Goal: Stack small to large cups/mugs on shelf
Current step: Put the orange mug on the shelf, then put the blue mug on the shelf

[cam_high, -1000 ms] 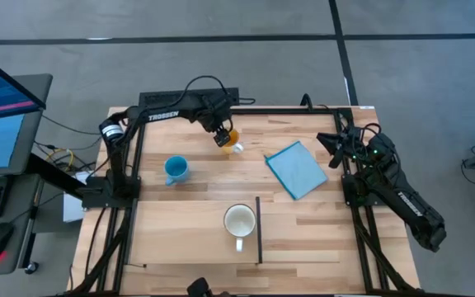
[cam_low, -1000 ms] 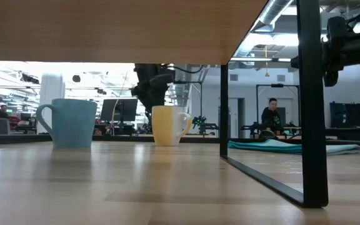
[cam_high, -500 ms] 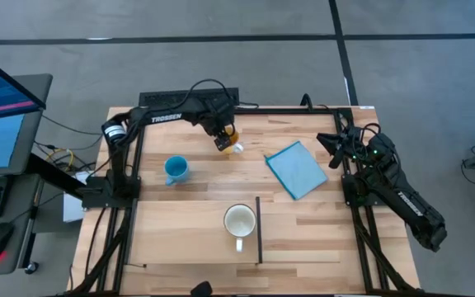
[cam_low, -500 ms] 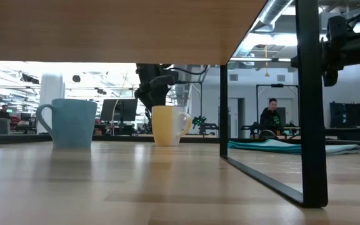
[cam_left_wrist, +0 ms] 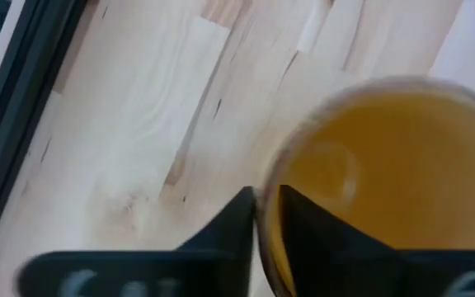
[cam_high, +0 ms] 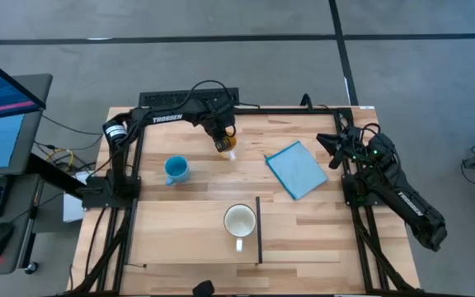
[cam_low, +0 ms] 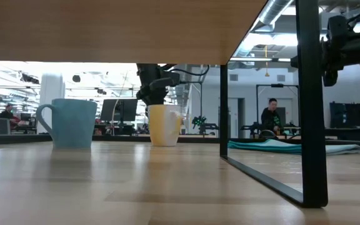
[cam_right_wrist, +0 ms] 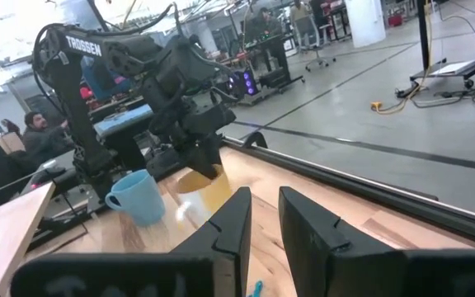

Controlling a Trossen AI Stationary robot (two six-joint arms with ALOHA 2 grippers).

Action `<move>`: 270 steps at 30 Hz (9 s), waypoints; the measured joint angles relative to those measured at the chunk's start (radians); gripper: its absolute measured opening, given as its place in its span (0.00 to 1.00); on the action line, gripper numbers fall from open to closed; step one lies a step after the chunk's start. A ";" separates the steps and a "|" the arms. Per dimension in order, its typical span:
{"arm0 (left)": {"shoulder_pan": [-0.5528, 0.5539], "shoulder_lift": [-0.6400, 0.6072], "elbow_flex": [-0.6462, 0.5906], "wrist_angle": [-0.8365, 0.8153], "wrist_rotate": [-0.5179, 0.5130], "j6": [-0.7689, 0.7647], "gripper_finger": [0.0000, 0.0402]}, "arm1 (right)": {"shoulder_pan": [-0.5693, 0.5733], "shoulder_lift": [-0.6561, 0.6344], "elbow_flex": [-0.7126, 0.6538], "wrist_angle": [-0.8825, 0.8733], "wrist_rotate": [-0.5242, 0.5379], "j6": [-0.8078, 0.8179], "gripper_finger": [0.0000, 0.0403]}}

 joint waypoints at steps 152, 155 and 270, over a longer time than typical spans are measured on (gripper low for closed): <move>-0.851 -0.200 0.354 -0.643 -0.048 -0.520 0.08 | 0.037 0.000 0.000 -0.055 0.052 0.048 0.21; -0.849 -0.200 0.354 -0.637 -0.048 -0.516 0.08 | 0.037 0.000 0.000 -0.055 0.052 0.044 0.21; -0.249 -0.809 -0.139 -0.494 -0.423 0.010 0.43 | 0.036 0.000 0.000 -0.054 0.137 -0.002 0.21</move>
